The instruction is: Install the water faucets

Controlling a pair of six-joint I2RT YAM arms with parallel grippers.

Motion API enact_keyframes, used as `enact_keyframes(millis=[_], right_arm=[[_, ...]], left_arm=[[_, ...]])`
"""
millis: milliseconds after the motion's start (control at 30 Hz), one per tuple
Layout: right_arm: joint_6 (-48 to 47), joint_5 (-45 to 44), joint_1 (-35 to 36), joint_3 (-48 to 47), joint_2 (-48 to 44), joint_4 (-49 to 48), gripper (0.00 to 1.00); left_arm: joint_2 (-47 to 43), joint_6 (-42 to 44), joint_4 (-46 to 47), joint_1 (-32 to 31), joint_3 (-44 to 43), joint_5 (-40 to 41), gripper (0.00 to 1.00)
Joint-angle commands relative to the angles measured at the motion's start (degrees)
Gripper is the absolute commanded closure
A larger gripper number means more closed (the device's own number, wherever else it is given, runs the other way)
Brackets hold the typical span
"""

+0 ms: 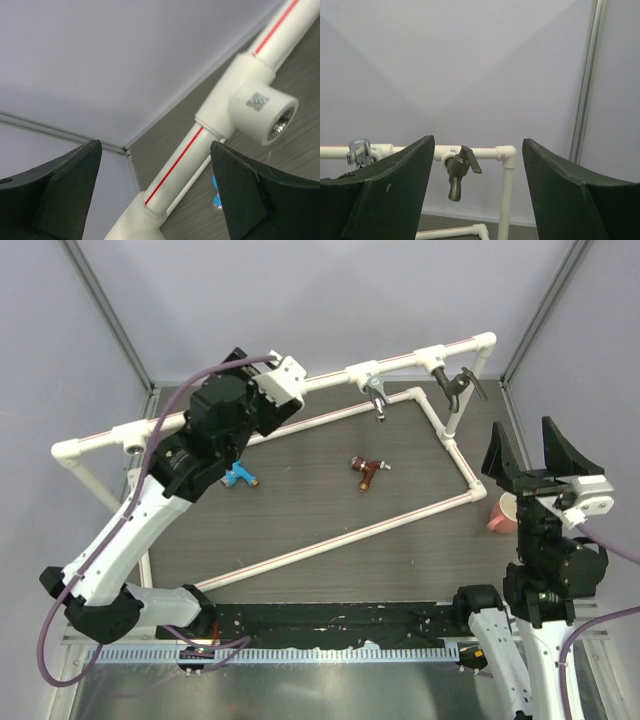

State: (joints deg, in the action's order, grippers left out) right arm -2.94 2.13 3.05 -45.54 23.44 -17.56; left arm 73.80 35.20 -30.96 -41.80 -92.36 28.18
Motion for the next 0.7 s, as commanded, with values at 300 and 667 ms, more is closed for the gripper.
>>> enact_keyframes(millis=[300, 667], right_arm=[[-15.4, -8.5, 7.6, 11.6, -21.2, -0.5, 0.03], [-9.0, -15.1, 11.3, 7.3, -23.3, 16.5, 0.01]], left_arm=[[-20.1, -28.9, 20.5, -0.1, 4.6, 6.7, 0.00], [-46.0, -38.0, 19.3, -0.1, 24.1, 15.6, 0.00]])
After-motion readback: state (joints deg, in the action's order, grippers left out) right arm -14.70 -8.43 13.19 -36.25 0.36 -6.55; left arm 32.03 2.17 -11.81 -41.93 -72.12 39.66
